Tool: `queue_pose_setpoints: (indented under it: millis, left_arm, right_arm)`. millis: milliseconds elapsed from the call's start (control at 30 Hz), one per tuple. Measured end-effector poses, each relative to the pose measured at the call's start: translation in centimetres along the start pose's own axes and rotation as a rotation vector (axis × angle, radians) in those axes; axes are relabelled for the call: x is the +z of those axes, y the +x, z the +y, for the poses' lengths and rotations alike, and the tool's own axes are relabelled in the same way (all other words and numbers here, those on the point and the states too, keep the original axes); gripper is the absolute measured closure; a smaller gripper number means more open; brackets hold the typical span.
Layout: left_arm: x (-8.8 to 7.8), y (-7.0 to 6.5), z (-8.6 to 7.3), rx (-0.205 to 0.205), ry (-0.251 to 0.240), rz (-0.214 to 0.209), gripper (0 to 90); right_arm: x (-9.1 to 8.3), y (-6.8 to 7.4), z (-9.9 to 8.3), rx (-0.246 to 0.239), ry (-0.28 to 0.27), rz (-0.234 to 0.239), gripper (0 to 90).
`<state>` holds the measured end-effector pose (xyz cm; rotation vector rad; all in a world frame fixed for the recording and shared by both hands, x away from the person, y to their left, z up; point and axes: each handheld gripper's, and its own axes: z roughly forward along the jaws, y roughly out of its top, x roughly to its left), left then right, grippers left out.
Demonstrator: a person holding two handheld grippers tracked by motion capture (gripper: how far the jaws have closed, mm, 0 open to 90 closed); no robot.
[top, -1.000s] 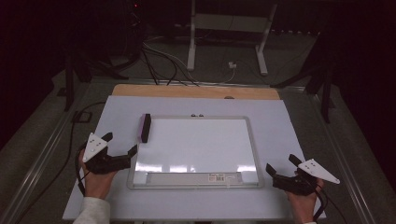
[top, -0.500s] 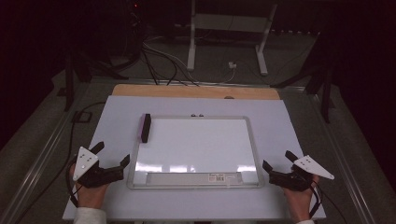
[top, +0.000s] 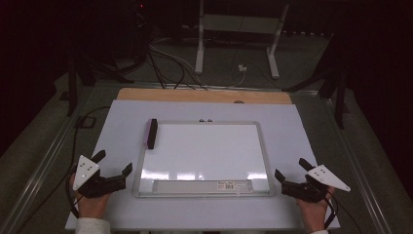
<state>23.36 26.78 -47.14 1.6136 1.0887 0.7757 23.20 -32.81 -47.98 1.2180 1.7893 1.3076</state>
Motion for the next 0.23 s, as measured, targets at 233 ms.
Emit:
queue_pose_setpoints:
  millis: [233]
  left_arm:
    - [-0.38,0.49,-0.25,-0.03,0.011,0.013,0.7]
  right_arm:
    - [-0.01,-0.34,-0.16,0.007,0.009,-0.013,0.1]
